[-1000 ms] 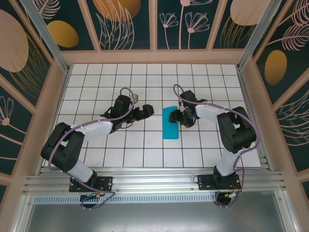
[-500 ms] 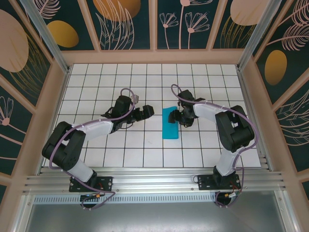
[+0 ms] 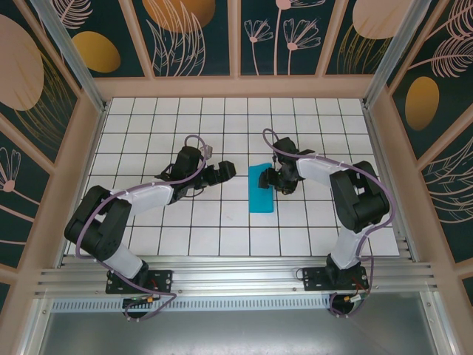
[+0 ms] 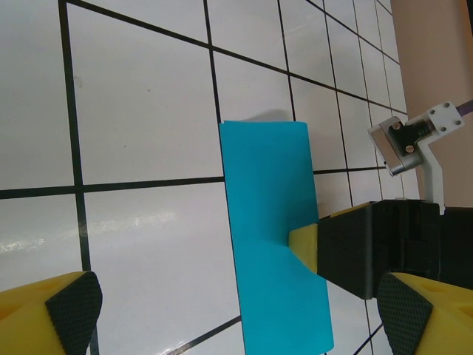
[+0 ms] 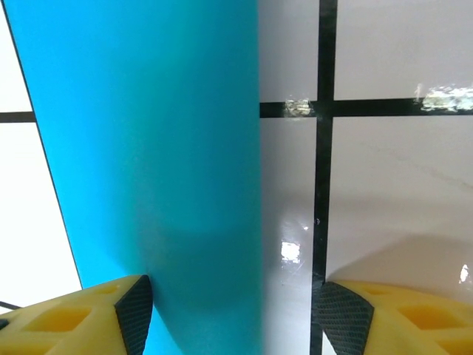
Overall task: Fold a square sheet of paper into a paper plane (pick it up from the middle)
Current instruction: Hold the paper at the center of the table.
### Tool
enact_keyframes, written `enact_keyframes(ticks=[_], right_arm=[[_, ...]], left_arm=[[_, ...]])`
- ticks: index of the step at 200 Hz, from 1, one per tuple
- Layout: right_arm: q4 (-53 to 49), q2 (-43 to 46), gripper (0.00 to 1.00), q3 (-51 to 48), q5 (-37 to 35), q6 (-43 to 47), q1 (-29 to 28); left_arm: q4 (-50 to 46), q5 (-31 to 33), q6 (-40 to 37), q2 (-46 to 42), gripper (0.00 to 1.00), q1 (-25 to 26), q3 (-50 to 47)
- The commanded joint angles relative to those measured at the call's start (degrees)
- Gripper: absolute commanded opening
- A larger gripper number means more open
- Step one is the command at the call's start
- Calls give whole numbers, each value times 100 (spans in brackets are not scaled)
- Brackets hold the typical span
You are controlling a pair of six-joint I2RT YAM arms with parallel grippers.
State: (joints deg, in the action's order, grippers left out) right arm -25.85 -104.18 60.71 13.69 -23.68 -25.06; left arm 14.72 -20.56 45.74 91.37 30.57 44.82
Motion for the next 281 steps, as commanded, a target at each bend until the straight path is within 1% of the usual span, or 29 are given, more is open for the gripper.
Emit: enact_keyframes(ticks=[1, 39, 95, 151, 197, 231, 263, 272, 281], right_arm=[[218, -584, 69, -397, -476, 94, 155], [158, -700, 74, -321, -508, 83, 139], [176, -675, 69, -371, -467, 254, 174], [186, -798, 69, -342, -486, 285, 205], [118, -941, 68, -337, -683, 277, 210], [145, -967, 70, -380, -689, 143, 224], [352, -914, 65, -469, -456, 82, 254], [359, -926, 59, -470, -419, 97, 252], [369, -912, 57, -470, -390, 118, 248]], left_arm=[[-26, -87, -62, 74, 98, 37, 147], [-10, -113, -68, 102, 97, 37, 162], [-22, -133, -91, 102, 97, 37, 150], [-6, -168, -84, 100, 97, 37, 151], [4, -203, -84, 131, 97, 37, 172], [-4, -214, -65, 148, 96, 36, 205], [-11, -207, -64, 135, 96, 35, 185], [-12, -212, -57, 144, 96, 36, 187], [-13, -212, -61, 144, 96, 37, 182]])
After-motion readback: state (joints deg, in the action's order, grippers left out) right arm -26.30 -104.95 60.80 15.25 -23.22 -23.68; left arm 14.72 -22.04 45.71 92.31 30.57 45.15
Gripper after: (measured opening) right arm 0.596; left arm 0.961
